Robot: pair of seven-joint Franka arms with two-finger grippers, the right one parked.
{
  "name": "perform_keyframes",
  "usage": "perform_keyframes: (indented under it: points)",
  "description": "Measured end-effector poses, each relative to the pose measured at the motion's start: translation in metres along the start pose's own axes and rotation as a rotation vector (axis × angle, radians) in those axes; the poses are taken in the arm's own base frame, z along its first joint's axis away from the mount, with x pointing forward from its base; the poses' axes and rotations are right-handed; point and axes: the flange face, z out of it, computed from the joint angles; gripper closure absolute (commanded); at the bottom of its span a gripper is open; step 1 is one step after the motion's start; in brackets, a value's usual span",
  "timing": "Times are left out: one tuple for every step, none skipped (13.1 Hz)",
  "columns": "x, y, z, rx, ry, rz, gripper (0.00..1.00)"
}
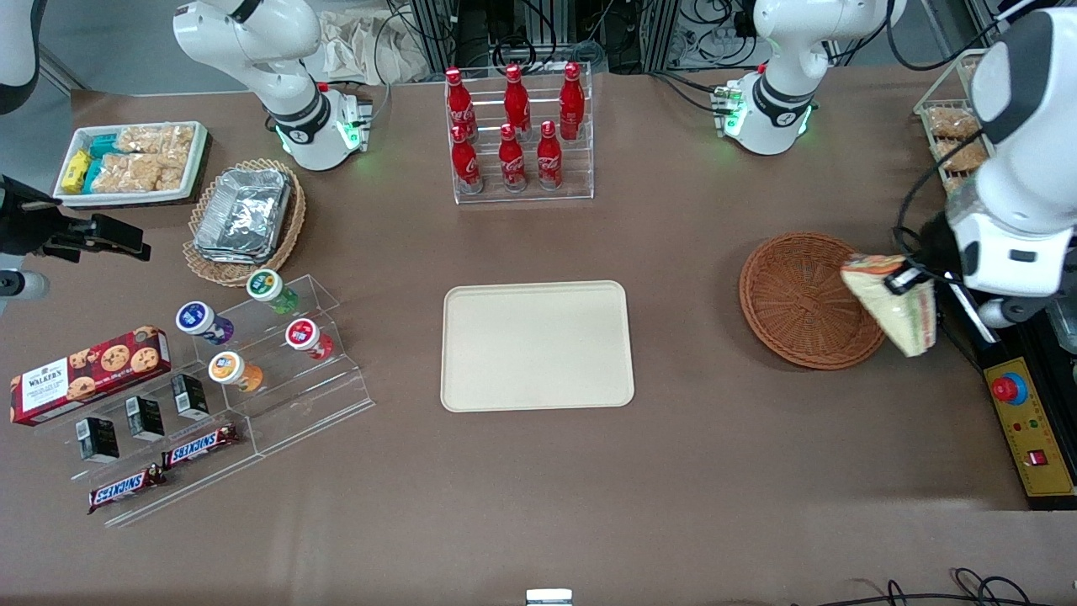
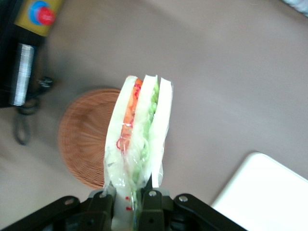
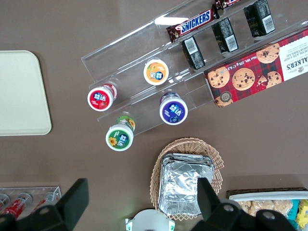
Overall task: Place sandwich from basket to tray
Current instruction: 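Carry the held sandwich with the left gripper over the beige tray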
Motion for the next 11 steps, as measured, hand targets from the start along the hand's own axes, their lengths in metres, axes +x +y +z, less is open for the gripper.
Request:
perform_keyframes:
  points:
    - [-0.014,0.026,0.005,-0.012,-0.018,0.027,1.00]
    - [-0.029,0.053,0.018,-0.015,-0.040,0.073,1.00]
    - [-0.045,0.082,0.037,-0.021,-0.065,0.121,1.00]
    - [-0.058,0.107,0.060,-0.028,-0.094,0.165,1.00]
    - [-0.070,0.130,0.085,-0.031,-0.120,0.210,1.00]
    - [-0.080,0.150,0.112,-0.024,-0.131,0.258,1.00]
    - [-0.091,0.170,0.140,-0.017,-0.131,0.312,1.00]
    - [-0.103,0.189,0.167,-0.020,-0.131,0.362,1.00]
    - [-0.115,0.205,0.189,-0.029,-0.128,0.406,1.00]
    - [-0.128,0.219,0.208,-0.040,-0.124,0.449,1.00]
    - [-0.146,0.235,0.223,-0.047,-0.116,0.488,1.00]
